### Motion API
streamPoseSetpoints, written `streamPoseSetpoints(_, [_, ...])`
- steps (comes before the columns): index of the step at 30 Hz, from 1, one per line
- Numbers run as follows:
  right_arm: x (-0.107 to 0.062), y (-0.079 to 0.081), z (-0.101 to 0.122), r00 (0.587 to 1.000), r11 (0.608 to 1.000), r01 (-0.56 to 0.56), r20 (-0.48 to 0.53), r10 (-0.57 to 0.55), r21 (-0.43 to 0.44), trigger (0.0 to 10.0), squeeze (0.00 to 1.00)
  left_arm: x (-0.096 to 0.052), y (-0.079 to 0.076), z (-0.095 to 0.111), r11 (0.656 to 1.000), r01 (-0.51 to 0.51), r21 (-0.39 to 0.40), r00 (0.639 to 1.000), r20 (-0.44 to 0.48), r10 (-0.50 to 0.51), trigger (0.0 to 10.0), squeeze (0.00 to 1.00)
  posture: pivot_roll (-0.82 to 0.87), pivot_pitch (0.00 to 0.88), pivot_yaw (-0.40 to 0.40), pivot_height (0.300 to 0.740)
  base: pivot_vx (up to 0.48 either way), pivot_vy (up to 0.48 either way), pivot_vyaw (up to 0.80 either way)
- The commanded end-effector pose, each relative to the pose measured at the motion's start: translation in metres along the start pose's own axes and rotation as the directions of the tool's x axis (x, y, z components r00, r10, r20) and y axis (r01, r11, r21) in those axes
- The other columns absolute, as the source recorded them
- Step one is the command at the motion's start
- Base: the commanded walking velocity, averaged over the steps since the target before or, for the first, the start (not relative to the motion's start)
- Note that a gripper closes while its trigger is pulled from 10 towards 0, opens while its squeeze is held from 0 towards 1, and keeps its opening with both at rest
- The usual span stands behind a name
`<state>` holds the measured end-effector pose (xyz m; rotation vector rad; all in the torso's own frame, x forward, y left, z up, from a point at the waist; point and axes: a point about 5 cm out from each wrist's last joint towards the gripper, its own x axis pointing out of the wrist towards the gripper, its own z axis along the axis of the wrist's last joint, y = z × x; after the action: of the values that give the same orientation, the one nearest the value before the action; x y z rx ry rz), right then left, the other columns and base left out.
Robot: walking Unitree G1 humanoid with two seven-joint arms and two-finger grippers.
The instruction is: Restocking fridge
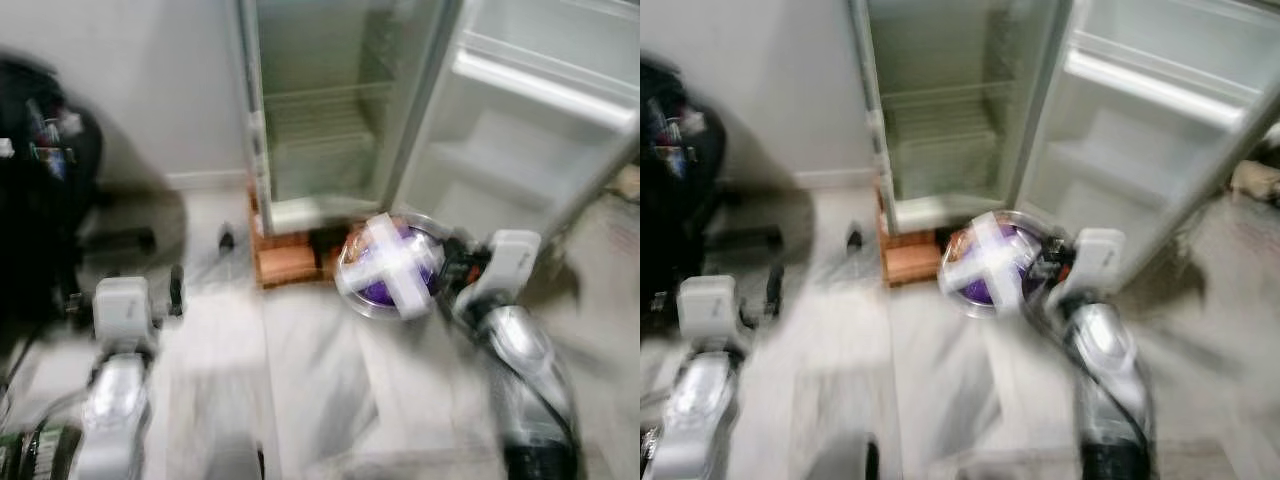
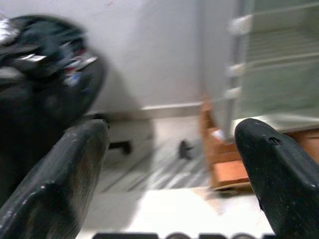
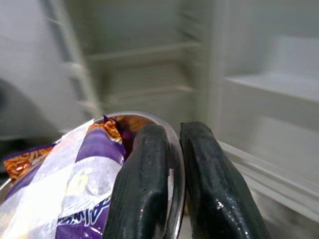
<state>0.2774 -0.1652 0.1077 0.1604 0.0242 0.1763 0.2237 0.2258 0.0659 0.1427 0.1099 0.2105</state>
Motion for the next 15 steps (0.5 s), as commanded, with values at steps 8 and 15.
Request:
streamPoseSetpoints(8, [-0.0011,-0.0066,-0.0004,1.0,1.0,0.015,-0.005,-0.015,0.0,10.0,0.0,0.0025,-0.0057,0.0044,1.0,0.024,-0.02,1.0,0.019,-0.023,10.0,0.0,0.07,0.12,-0.065,0.74,0.408,0.0,0.69])
streamPoseSetpoints(15, [0.0009,-0.0083,0.0009,1.0,1.0,0.02,-0.001,-0.02,-0.003,10.0,0.0,0.0029,-0.0061,0.0037,0.999,0.028,-0.022,0.999,0.018,-0.028,10.0,0.0,0.07,0.117,-0.067,0.74,0.451,0.0,0.0])
